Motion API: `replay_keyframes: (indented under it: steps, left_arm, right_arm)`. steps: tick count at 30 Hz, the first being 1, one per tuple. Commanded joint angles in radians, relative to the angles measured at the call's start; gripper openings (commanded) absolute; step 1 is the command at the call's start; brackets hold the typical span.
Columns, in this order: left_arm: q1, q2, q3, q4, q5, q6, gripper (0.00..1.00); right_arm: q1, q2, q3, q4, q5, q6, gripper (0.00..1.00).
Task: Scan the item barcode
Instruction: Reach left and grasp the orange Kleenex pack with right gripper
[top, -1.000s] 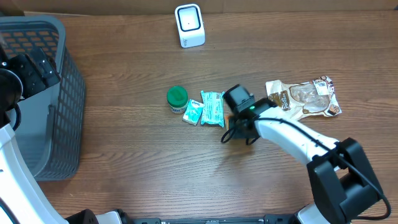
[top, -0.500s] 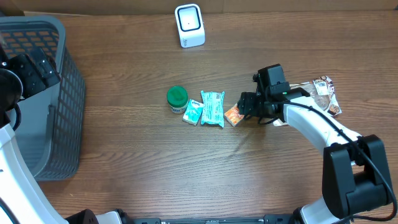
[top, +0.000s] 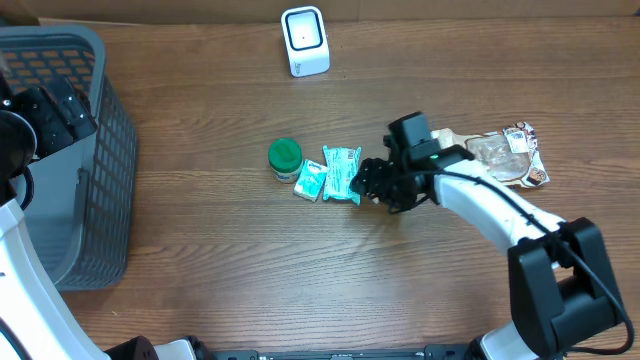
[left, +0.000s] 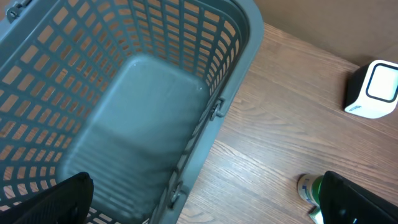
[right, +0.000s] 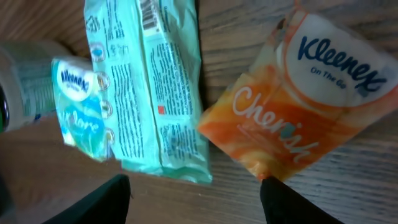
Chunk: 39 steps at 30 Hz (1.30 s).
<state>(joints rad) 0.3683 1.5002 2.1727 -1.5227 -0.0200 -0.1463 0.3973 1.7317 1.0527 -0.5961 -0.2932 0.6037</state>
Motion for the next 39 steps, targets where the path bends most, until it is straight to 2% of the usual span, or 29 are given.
replay_keyframes:
  steps: [1,5,8,12,17,22,26,30,33,39]
  left_arm:
    - [0.004,0.005,0.007,0.003,-0.006,0.016,0.99]
    - [0.004,0.005,0.007,0.004,-0.006,0.016,1.0]
    - [0.004,0.005,0.007,0.004,-0.006,0.016,1.0]
    - [0.004,0.005,0.007,0.003,-0.006,0.016,1.0]
    - [0.004,0.005,0.007,0.004,-0.006,0.016,0.99]
    - [0.004,0.005,0.007,0.004,-0.006,0.016,1.0]
    - [0.004,0.005,0.007,0.003,-0.006,0.016,1.0]
    - [0.004,0.005,0.007,0.004,-0.006,0.016,1.0]
    - [0.004,0.005,0.007,0.004,-0.006,0.016,1.0]
    - [0.004,0.005,0.007,0.004,-0.006,0.016,1.0]
  right_arm:
    - [0.041,-0.002,0.027,0.068,0.175,0.134,0.63]
    - [0.072,-0.001,0.027,0.193,0.218,0.132,0.6]
    - [0.086,-0.001,0.026,0.253,0.252,0.133,0.54]
    - [0.092,0.021,0.026,0.29,0.265,0.134,0.46]
    - [0.092,0.1,0.026,0.298,0.231,0.148,0.41]
    - [0.092,0.105,0.031,0.296,0.167,0.117,0.41]
    - [0.07,0.081,0.081,0.172,0.125,0.046,0.41]
    - [0.045,0.069,0.17,-0.033,0.127,-0.063,0.42]
    - [0.035,0.069,0.218,-0.164,0.142,-0.134,0.48]
    - [0.002,0.063,0.269,-0.294,0.142,-0.167,0.53]
